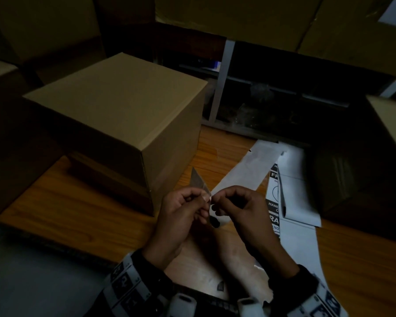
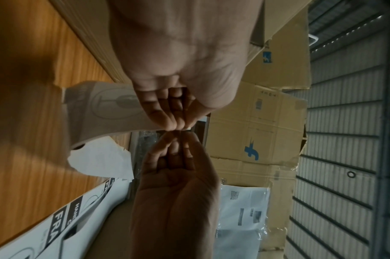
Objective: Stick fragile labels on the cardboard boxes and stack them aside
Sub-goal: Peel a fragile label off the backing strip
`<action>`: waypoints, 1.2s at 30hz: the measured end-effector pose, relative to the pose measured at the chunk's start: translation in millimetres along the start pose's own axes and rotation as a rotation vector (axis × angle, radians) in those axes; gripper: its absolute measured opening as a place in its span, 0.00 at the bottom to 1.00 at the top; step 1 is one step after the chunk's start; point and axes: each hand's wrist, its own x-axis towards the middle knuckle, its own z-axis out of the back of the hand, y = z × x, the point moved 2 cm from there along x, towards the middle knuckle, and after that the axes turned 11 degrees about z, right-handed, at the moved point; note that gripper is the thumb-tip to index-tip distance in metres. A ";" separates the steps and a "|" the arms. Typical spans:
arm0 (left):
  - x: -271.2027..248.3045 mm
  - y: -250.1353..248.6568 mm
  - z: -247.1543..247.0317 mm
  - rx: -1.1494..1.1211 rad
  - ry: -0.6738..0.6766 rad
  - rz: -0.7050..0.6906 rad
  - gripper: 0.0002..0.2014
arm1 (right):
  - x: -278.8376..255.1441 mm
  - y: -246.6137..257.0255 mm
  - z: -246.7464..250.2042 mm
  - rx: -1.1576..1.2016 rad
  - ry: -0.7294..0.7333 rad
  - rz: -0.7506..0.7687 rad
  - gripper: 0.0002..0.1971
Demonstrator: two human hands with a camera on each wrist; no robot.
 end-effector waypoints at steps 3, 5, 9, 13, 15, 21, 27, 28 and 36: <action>-0.5 2.2 -0.1 -0.112 0.042 0.013 0.08 | -0.3 -7.2 0.5 0.030 -0.017 -0.012 0.07; -1.0 5.8 0.1 -0.215 0.115 0.046 0.04 | 0.5 -18.8 2.0 -0.053 -0.003 -0.002 0.08; 2.1 15.8 6.9 -0.538 0.205 0.170 0.04 | 5.8 -34.4 -0.4 -0.347 0.267 0.114 0.26; 8.9 31.2 20.8 -0.737 0.180 0.288 0.13 | 25.2 -51.3 5.5 -0.675 0.402 0.112 0.33; 12.0 44.0 29.9 -0.697 0.053 0.342 0.14 | 26.0 -66.4 5.9 -0.781 0.503 0.020 0.32; 12.0 66.3 50.0 -0.098 -0.251 0.315 0.12 | 1.2 -104.9 -10.1 -1.026 0.668 0.091 0.25; 16.4 72.5 60.2 0.052 -0.343 0.318 0.05 | 4.8 -108.1 5.1 -0.954 0.665 0.135 0.23; 18.3 73.4 61.1 0.040 -0.346 0.333 0.05 | 5.6 -109.8 9.1 -0.945 0.677 0.128 0.23; 22.6 79.3 59.2 -0.077 -0.316 0.374 0.02 | 3.5 -100.0 9.0 -0.963 0.588 0.173 0.22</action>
